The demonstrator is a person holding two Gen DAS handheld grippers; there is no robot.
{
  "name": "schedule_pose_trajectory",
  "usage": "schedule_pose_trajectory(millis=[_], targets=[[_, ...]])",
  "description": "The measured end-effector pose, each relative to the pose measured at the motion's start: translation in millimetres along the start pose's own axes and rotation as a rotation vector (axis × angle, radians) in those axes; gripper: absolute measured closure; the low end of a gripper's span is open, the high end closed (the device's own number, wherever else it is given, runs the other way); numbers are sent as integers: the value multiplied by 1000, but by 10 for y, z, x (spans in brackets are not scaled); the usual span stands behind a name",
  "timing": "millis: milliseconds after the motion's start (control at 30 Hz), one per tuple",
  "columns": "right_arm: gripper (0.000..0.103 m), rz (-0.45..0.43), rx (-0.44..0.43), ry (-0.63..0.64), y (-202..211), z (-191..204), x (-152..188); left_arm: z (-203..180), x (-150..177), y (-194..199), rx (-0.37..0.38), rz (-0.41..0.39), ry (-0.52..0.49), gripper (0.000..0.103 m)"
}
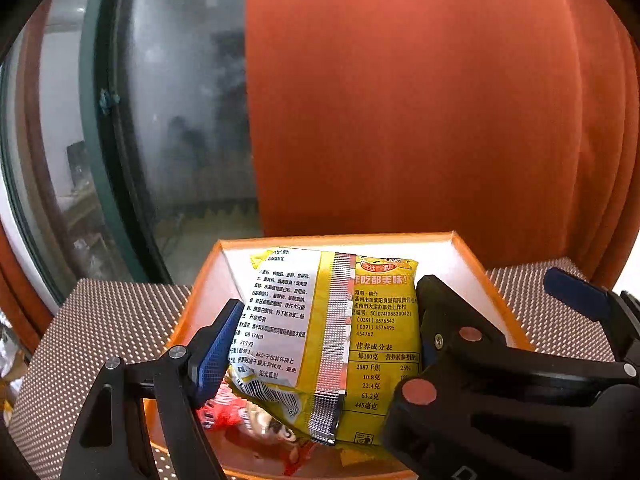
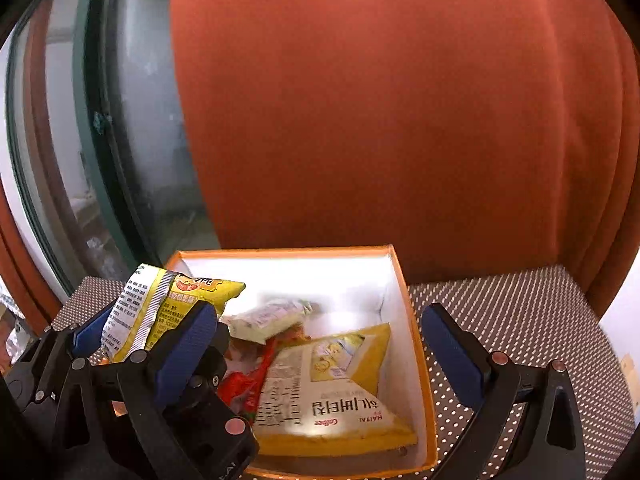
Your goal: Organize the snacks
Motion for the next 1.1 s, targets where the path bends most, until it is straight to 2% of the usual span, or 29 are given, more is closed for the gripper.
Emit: schedule_pose_trajectory(millis=[167,500,567,833,967,1100], targets=[[0,122,-9,-60,-351,-84,105,12,46,-297,21,86,39,23],[0,230,46,-58,-681,-208,262,-66,135,-700,16,236,90,21],[0,254,34,-52,-719,-212,288,-78,136,-708,28,245,85,17],[0,235,67,0,-571,-128,272,-96,153,-369,57,202,33,6],[0,198,74,-10,-319,-137,266,-141,146,-93,67,160,17,3],[0,135,69,-76,-16,-190,296,-221,164,200,49,115,-46,2]])
Point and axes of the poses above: each gripper's, at about its wrist camera, not at the fingertips, and y roughly against the way its jaws point, z to its left, x to its underside, the point moved 2 cm from there along -y, roughly the way its jaws point, and after that the axes turned 12 degrees about x, right-handed, at the moved point
